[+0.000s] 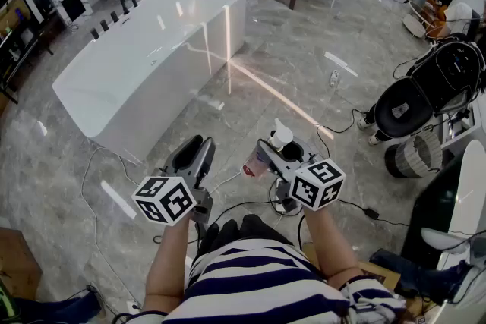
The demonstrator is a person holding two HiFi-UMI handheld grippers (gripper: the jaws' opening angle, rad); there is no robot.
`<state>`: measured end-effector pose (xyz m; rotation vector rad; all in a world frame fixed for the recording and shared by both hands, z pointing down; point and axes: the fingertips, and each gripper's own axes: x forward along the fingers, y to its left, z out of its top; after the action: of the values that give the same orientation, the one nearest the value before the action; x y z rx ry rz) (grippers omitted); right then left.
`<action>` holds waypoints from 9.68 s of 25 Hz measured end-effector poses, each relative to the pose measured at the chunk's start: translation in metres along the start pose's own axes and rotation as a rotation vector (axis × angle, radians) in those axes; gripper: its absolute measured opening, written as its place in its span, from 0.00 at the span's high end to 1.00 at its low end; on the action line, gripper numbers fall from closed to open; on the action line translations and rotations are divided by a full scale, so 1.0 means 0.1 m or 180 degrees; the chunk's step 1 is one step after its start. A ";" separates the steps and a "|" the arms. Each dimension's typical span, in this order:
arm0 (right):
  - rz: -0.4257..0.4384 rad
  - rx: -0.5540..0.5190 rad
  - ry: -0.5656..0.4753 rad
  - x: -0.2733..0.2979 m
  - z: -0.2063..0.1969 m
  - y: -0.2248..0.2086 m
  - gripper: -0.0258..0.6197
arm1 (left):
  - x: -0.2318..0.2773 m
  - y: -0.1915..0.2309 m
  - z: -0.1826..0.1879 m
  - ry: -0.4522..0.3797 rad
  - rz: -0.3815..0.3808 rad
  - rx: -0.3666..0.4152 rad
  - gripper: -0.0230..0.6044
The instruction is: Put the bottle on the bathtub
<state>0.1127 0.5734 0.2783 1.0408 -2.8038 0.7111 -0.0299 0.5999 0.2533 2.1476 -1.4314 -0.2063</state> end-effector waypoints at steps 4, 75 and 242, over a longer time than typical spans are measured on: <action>0.0017 -0.0107 0.0019 0.05 0.04 0.01 0.65 | -0.02 0.06 -0.01 0.0013 0.0040 -0.0003 0.74; 0.0064 0.0378 -0.0013 1.67 0.54 -0.90 0.66 | 1.13 1.46 0.61 0.0110 0.0216 -0.0037 0.78; -0.0478 -0.0510 0.2076 8.41 -1.91 -8.51 0.69 | 9.16 6.00 -2.10 0.2231 0.0378 0.0210 0.87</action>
<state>-0.0140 -0.4123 0.9708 0.7943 -2.1598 0.6468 -0.0408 -0.3135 0.8932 1.8874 -1.1388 0.5898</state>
